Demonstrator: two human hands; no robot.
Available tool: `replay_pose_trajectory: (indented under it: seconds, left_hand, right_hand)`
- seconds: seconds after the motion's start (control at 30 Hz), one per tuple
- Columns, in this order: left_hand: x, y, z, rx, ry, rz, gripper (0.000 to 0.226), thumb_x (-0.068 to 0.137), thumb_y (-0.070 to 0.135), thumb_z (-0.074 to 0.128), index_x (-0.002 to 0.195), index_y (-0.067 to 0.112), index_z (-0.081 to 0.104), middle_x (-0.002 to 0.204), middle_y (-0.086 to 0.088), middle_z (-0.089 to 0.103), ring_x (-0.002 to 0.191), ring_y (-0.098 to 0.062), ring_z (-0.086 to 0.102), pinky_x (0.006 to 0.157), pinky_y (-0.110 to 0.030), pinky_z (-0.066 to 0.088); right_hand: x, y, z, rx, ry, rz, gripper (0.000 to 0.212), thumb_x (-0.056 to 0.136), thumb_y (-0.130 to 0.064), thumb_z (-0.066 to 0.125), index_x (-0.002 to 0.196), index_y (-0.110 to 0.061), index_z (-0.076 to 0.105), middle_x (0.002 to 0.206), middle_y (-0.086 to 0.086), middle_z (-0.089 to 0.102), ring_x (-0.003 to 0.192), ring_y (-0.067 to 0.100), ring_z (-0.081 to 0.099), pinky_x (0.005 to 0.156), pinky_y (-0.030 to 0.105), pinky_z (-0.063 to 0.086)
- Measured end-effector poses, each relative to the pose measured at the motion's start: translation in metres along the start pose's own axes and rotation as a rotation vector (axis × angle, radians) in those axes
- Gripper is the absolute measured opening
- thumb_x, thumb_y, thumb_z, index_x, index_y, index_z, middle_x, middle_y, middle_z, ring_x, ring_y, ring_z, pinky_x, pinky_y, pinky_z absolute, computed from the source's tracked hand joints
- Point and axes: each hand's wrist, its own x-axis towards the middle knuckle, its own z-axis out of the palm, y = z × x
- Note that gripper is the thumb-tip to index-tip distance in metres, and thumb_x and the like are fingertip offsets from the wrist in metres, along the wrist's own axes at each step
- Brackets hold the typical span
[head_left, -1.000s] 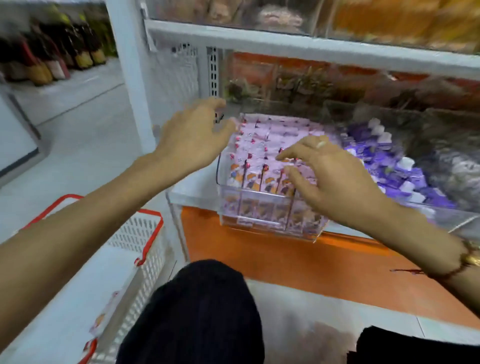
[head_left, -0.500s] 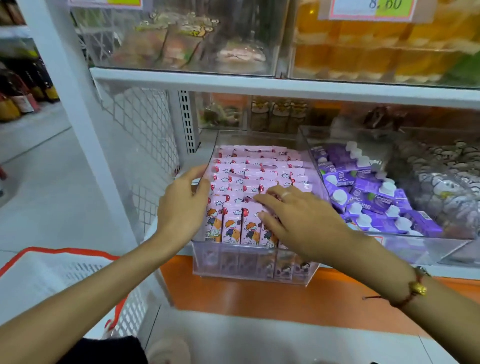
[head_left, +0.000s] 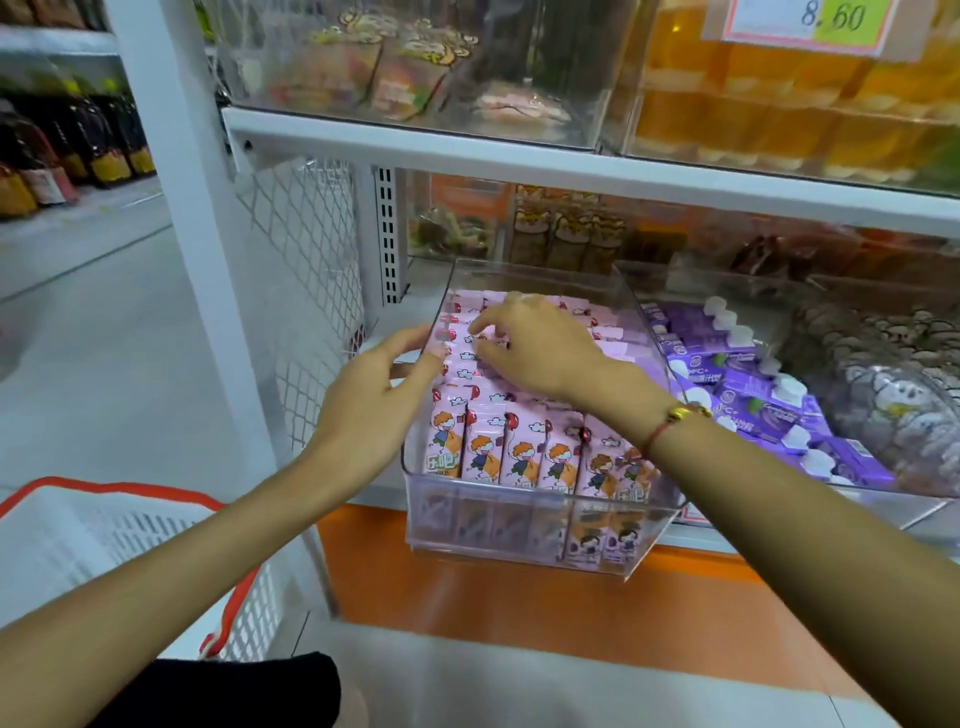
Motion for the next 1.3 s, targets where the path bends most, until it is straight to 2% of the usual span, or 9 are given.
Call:
replay_pose_trajectory:
  seconds: [0.1,0.23,0.4,0.5,0.6,0.73,0.87,1.03,1.3]
  left_hand:
    - [-0.003,-0.001,-0.003,0.028,0.056,0.014,0.023,0.092,0.041,0.055,0.114,0.036,0.061,0.106,0.022,0.064,0.099,-0.004,0.064,0.085,-0.045,0.056]
    - [-0.003,-0.002,-0.005,0.038,0.094,0.013,0.024,0.089,0.04,0.06,0.111,0.033,0.064,0.102,0.022,0.065,0.09,-0.005,0.065,0.08,-0.047,0.057]
    - [-0.001,-0.003,-0.005,0.032,0.087,0.011,0.021,0.089,0.038,0.062,0.109,0.033,0.063,0.101,0.022,0.066,0.088,-0.006,0.066,0.08,-0.049,0.056]
    - [0.0,-0.003,-0.006,0.01,0.063,-0.008,0.018,0.086,0.043,0.065,0.103,0.039,0.061,0.098,0.023,0.066,0.087,-0.006,0.067,0.081,-0.049,0.056]
    - [0.001,0.002,-0.006,0.015,0.088,0.002,0.035,0.084,0.05,0.062,0.113,0.03,0.061,0.102,0.019,0.065,0.089,0.001,0.062,0.085,-0.044,0.055]
    - [-0.001,0.026,-0.005,-0.007,0.246,0.206,0.028,0.092,0.033,0.06,0.119,0.023,0.06,0.11,0.019,0.06,0.089,0.016,0.054,0.072,-0.002,0.043]
    - [-0.011,0.058,0.014,-0.047,0.075,0.351,0.03,0.093,0.023,0.058,0.123,0.025,0.054,0.114,0.022,0.055,0.095,0.013,0.054,0.069,-0.007,0.047]
    - [-0.024,0.056,0.05,0.016,-0.23,0.222,0.03,0.087,0.043,0.061,0.115,0.034,0.055,0.096,0.025,0.056,0.081,0.007,0.055,0.073,-0.016,0.048]
    - [-0.029,0.046,0.053,-0.321,-0.392,0.085,0.019,0.083,0.023,0.071,0.092,0.038,0.064,0.092,0.016,0.07,0.078,0.008,0.065,0.064,-0.005,0.046]
  right_hand:
    - [0.017,0.006,0.009,0.044,-0.072,0.006,0.029,0.089,-0.038,0.062,0.112,-0.022,0.069,0.107,0.006,0.061,0.104,0.025,0.053,0.075,0.029,0.04]
    - [0.029,0.006,0.006,0.254,-0.098,0.062,0.009,0.079,-0.03,0.076,0.076,-0.023,0.072,0.058,-0.019,0.047,0.057,0.003,0.044,0.05,0.02,0.031]
    - [0.031,0.005,0.006,0.449,-0.089,0.105,0.015,0.087,-0.017,0.066,0.073,-0.019,0.061,0.077,-0.003,0.063,0.075,0.012,0.056,0.069,0.027,0.044]
    - [0.03,0.0,0.003,0.7,0.131,0.174,0.003,0.094,-0.014,0.056,0.091,-0.013,0.054,0.085,-0.003,0.058,0.084,0.014,0.055,0.077,0.028,0.045]
    - [0.021,-0.009,-0.009,0.997,0.534,0.273,0.002,0.097,-0.01,0.05,0.095,-0.011,0.05,0.083,-0.004,0.058,0.072,0.003,0.056,0.064,0.014,0.045]
    - [-0.018,-0.01,-0.031,1.137,0.791,0.325,0.013,0.098,-0.011,0.05,0.085,-0.014,0.047,0.072,0.001,0.059,0.056,-0.005,0.056,0.055,0.015,0.047]
    - [-0.069,-0.006,-0.049,1.188,0.644,0.363,0.013,0.097,-0.012,0.052,0.084,-0.016,0.05,0.075,0.007,0.063,0.07,0.016,0.062,0.063,0.023,0.055]
    - [-0.107,-0.003,-0.048,1.254,0.562,0.464,0.008,0.095,-0.013,0.054,0.088,-0.011,0.054,0.064,-0.004,0.063,0.055,0.003,0.059,0.056,0.017,0.052]
    - [-0.122,-0.001,-0.044,1.371,0.5,0.548,0.008,0.093,-0.019,0.057,0.09,-0.011,0.058,0.074,0.002,0.066,0.06,0.006,0.062,0.057,0.015,0.052]
